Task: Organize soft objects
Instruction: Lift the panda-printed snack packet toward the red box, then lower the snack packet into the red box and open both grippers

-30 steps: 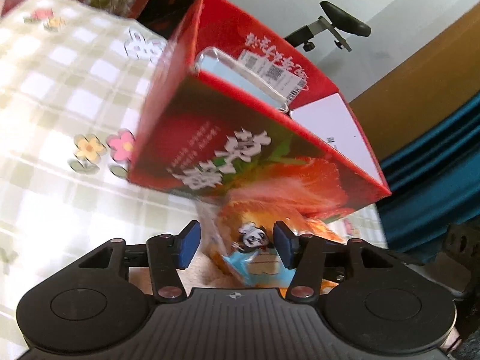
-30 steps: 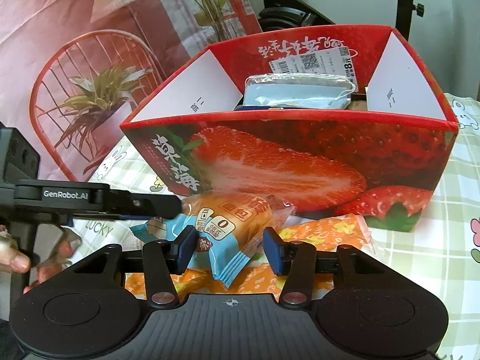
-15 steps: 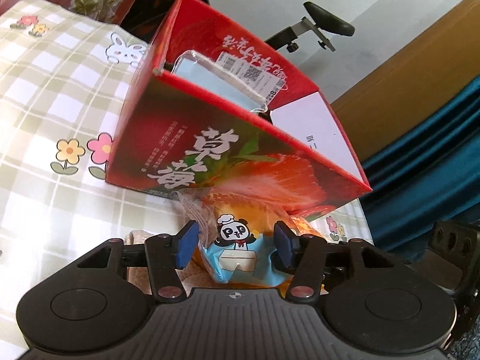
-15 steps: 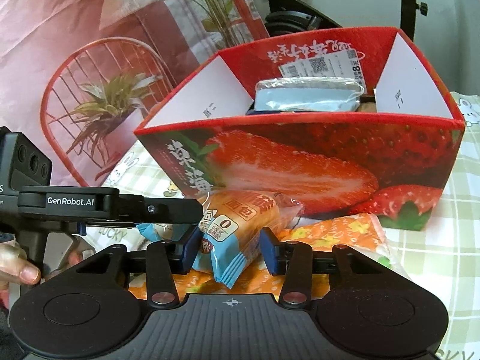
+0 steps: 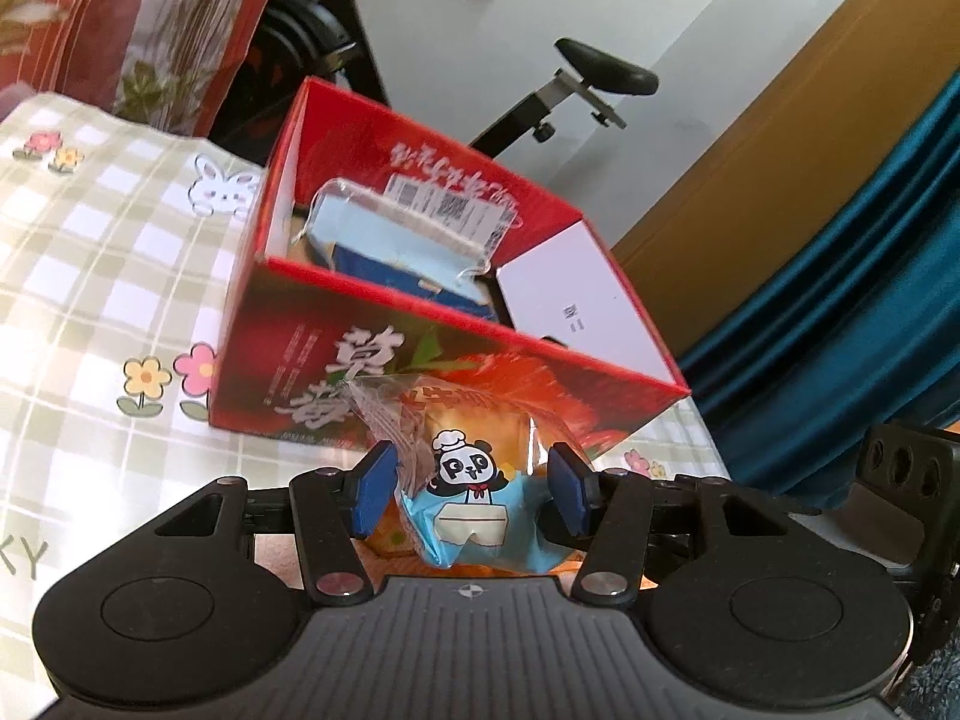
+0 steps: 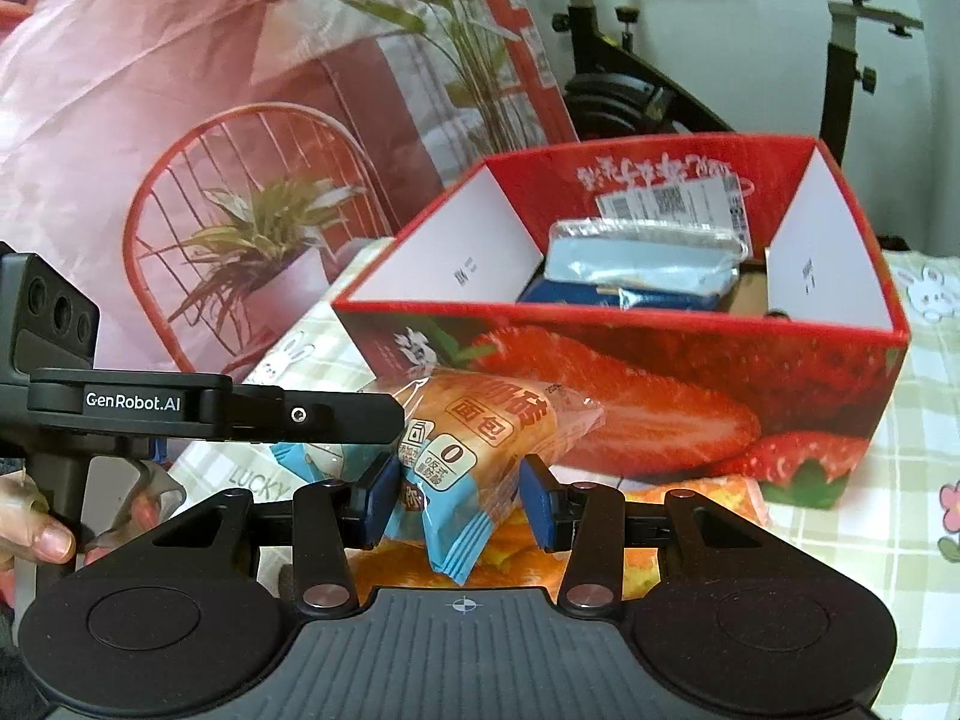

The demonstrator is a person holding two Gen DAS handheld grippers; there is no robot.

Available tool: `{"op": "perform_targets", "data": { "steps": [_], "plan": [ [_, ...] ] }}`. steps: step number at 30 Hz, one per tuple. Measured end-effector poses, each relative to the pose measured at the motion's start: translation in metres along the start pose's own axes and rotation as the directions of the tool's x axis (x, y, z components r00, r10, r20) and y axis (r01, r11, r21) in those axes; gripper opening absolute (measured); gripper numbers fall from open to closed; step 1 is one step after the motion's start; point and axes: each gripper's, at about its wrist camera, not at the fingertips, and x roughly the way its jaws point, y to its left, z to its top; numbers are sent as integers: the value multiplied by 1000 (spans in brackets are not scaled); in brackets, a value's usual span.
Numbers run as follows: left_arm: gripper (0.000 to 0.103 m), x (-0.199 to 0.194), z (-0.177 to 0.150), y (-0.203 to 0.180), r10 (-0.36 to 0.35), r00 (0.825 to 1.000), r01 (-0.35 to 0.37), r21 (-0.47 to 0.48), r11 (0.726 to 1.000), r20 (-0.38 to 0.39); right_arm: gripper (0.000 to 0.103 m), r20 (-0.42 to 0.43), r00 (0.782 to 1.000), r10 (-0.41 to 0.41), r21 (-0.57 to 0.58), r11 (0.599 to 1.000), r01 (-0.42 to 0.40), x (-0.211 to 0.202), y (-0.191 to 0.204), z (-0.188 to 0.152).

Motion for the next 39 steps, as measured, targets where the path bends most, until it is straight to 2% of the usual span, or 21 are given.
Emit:
{"op": "perform_targets", "data": {
  "steps": [14,31,39],
  "plan": [
    [57,-26,14,-26,-21,998,16,73,997,63,41,66,998,3,-67,998,1,-29,19,20],
    [57,-29,37,-38,-58,993,46,119,992,105,38,95,995,-14,-112,993,24,-36,27,46],
    [57,-16,59,-37,-80,989,64,124,990,126,38,126,992,-33,-176,983,55,-32,21,74]
  ]
}}
